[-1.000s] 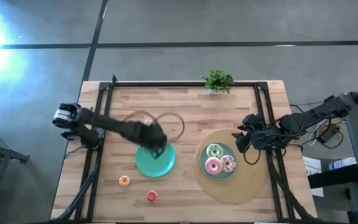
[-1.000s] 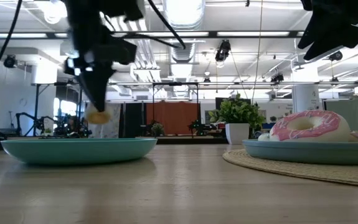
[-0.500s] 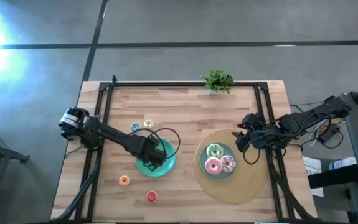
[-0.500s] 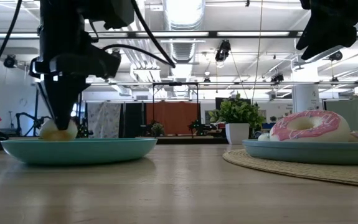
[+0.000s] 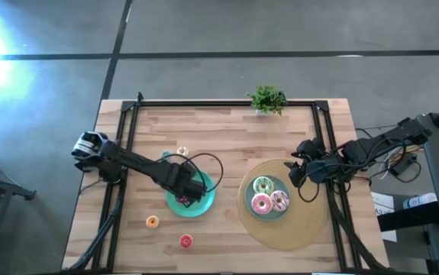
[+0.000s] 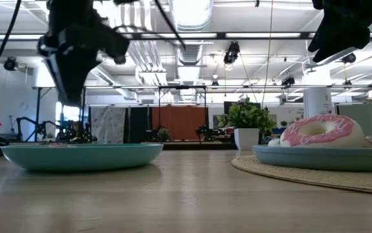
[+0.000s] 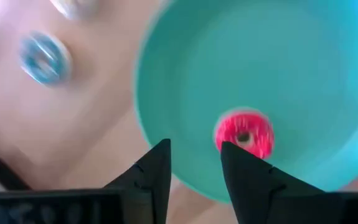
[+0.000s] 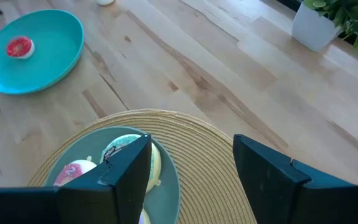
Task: Pick & Place donuts
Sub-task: Put the small white donut on the green plate
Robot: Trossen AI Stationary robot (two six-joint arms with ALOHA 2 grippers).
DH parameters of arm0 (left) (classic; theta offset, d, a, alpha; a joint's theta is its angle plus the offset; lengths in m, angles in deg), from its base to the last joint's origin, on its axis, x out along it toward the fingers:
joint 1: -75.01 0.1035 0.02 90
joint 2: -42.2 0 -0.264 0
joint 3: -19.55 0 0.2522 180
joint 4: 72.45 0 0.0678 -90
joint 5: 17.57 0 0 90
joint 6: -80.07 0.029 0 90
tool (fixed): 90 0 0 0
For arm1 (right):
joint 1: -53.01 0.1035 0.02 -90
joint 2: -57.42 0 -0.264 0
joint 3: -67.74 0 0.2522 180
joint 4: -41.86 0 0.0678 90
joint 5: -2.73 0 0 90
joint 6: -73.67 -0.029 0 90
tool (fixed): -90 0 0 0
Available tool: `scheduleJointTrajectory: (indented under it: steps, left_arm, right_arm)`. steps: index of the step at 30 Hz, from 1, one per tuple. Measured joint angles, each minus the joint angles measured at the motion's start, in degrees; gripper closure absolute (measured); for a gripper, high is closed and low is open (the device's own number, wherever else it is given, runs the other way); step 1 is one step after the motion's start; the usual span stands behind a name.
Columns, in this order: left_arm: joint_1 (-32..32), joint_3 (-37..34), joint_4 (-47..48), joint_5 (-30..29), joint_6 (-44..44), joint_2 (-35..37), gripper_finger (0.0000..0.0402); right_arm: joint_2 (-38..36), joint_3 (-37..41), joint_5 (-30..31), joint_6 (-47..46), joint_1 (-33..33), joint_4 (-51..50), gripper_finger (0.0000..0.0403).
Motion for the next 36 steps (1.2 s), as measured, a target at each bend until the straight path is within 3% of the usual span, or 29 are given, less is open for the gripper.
scheduleJointTrajectory:
  steps: [4,6,14,18,25,36]
  left_arm:
    - [3.2,3.0,3.6,-8.8,4.0,0.1,0.0287]
    - [6.9,2.8,2.9,-10.5,6.5,0.1,0.0287]
    - [26.5,-4.1,-8.8,0.6,17.9,0.1,0.0287]
    - [32.5,-5.2,-9.9,1.9,22.5,0.1,0.0287]
    - [37.5,-7.4,-14.6,5.8,30.7,0.1,0.0287]
    - [42.5,-16.8,-23.3,10.1,32.9,0.1,0.0287]
  right_arm:
    - [0.0,0.0,0.0,0.0,0.0,0.0,0.0183]
    - [0.0,0.0,0.0,0.0,0.0,0.0,0.0183]
    - [0.0,0.0,-0.2,-1.6,0.0,0.1,0.0183]
    - [0.0,0.0,-0.2,-3.4,0.0,0.1,0.0183]
    - [0.0,0.0,-0.2,-4.2,0.0,0.2,0.0183]
    - [0.0,0.0,-0.2,-5.1,0.0,0.2,0.0183]
